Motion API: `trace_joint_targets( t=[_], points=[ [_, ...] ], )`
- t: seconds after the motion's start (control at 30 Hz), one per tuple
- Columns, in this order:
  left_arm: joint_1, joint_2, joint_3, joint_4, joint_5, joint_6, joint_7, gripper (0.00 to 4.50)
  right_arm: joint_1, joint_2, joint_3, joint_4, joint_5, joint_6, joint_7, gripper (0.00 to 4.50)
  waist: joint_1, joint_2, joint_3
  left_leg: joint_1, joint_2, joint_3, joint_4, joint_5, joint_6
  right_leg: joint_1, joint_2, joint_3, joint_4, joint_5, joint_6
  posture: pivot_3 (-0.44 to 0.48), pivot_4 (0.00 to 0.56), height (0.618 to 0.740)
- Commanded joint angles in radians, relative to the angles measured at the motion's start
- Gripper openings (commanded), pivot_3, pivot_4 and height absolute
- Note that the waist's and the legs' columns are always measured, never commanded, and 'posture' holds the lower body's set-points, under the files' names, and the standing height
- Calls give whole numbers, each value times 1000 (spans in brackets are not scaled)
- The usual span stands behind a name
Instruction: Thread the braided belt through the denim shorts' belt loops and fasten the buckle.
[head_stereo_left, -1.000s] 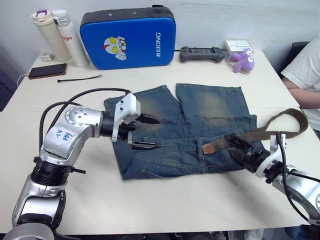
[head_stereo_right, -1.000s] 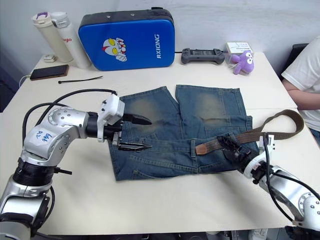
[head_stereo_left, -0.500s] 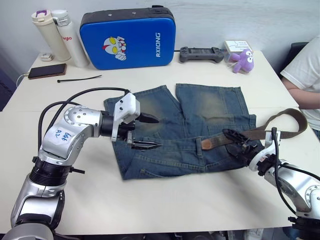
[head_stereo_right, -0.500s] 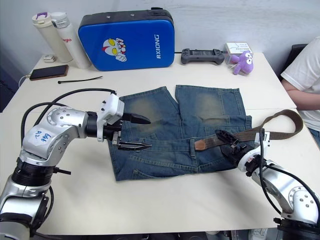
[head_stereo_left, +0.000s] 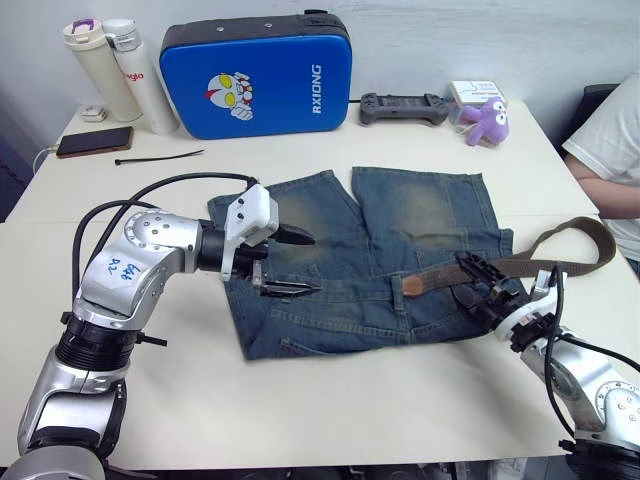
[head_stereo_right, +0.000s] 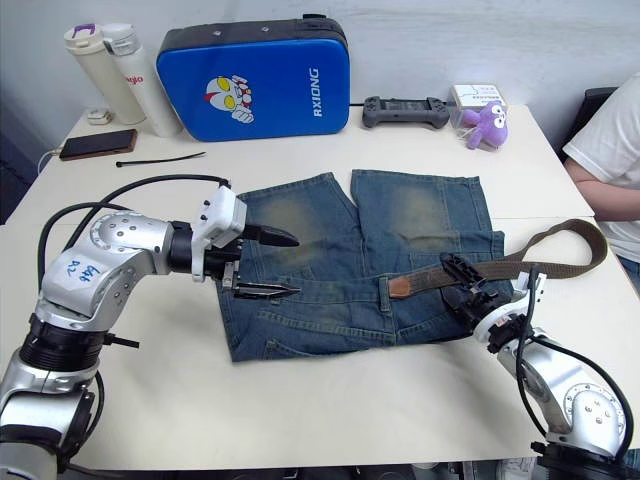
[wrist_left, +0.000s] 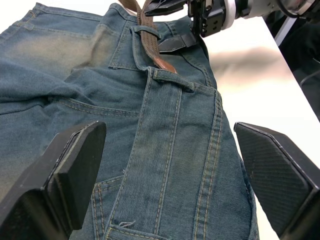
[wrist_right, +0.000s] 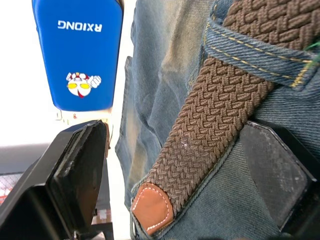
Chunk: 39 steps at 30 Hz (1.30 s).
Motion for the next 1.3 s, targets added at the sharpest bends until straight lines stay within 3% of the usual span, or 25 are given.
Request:
trace_joint_targets(
  t=[0.03, 0.1, 0.27, 0.33, 0.63, 0.77, 1.07, 1.3],
  points=[
    [-26, 7, 7, -6, 7, -17, -9, 4500, 8, 24, -3, 8, -31, -3, 51, 3922, 0, 0, 0, 0, 0, 0, 0, -1, 1, 0, 0, 0, 0, 0, 0, 0, 150, 739],
    [-27, 8, 6, -4, 9, -19, -12, 4500, 15, 38, 0, 17, -53, 0, 77, 3213, 0, 0, 0, 0, 0, 0, 0, -1, 2, 0, 0, 0, 0, 0, 0, 0, 150, 739],
    [-33, 2, 4, 3, 16, -22, -13, 4500, 15, 67, 3, 52, -112, 7, 138, 742, -1, 0, 0, 0, 0, 0, 0, -1, 2, 0, 0, 0, 0, 0, 0, 0, 150, 739],
    [-35, -2, 2, 6, 20, -24, -13, 4500, 20, 69, 2, 60, -128, 10, 158, 111, -3, -2, -1, 1, 0, 0, 0, -1, 2, 0, 0, 0, 0, 0, 0, 0, 150, 739],
    [-30, -2, -1, 12, 27, -33, -19, 4500, 123, 12, -44, -25, -78, 81, 238, 111, 6, -2, -1, 0, 0, -1, -2, -2, 3, 0, 0, -1, -1, 0, 0, 0, 150, 739],
    [-35, -10, -11, 18, 33, -37, -23, 4500, 121, -8, -71, 15, -92, 75, 276, 111, 4, -2, -1, 0, 0, 0, -2, -2, 4, 0, -1, 0, -2, 0, 0, 0, 150, 739],
    [-41, -16, -16, 14, 32, -34, -27, 4500, 90, 9, -97, 58, -172, 40, 318, 111, 3, -2, -1, 0, 0, 0, -2, -2, 3, 0, 0, 0, -2, 0, 0, 0, 150, 739],
    [-46, -18, -20, 18, 34, -36, -29, 4500, 127, 44, -38, -36, -186, 66, 333, 111, 3, -2, -1, 0, 0, -1, -2, -2, 3, 0, 0, 0, -2, 0, 0, 0, 150, 739]
  ],
)
